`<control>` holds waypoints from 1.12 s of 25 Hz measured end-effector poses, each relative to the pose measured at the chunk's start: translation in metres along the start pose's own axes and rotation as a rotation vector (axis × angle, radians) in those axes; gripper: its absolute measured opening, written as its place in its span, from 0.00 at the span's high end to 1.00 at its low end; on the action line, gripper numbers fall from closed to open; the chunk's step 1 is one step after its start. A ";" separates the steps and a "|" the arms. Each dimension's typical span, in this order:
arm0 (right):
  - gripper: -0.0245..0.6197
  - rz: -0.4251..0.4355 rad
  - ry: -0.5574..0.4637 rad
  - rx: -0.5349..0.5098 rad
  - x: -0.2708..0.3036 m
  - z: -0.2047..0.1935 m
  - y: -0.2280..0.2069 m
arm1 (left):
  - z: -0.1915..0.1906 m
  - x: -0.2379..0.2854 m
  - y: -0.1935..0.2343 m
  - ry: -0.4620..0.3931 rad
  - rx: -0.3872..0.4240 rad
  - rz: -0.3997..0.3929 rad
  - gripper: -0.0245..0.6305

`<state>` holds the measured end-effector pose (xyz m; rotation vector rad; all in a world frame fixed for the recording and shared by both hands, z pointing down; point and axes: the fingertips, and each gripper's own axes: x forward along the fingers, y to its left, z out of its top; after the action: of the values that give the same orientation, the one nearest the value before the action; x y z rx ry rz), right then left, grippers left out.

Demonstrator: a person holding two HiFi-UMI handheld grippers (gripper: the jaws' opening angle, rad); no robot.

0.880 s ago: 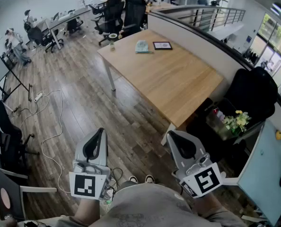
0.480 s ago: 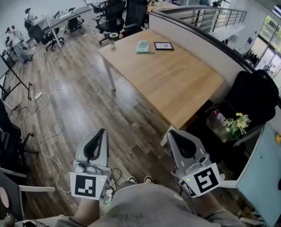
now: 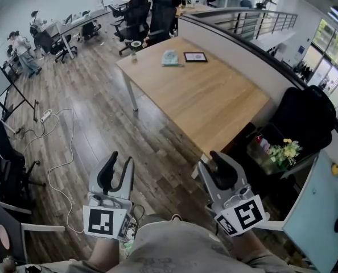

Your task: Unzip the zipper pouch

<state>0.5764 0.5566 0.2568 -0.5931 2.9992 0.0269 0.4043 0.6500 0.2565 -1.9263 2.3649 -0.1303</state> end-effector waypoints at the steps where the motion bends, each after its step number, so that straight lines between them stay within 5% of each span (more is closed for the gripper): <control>1: 0.68 -0.012 -0.011 0.010 -0.001 0.000 -0.006 | -0.001 0.002 -0.001 0.003 -0.003 0.009 0.70; 4: 0.59 -0.063 -0.026 0.001 -0.002 0.003 -0.021 | -0.007 0.006 -0.001 0.021 0.014 0.012 0.55; 7: 0.59 -0.069 -0.024 -0.010 0.004 0.005 -0.028 | -0.002 0.010 0.005 0.003 0.031 0.028 0.52; 17: 0.59 -0.049 -0.002 -0.022 0.045 -0.011 -0.047 | -0.011 0.046 0.029 0.017 0.031 0.059 0.51; 28: 0.59 -0.061 0.054 -0.016 0.151 -0.039 -0.078 | -0.037 0.130 0.098 0.039 0.036 0.024 0.51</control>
<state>0.4643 0.4262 0.2826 -0.6969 3.0335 0.0317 0.2782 0.5424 0.2793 -1.8954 2.3927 -0.2091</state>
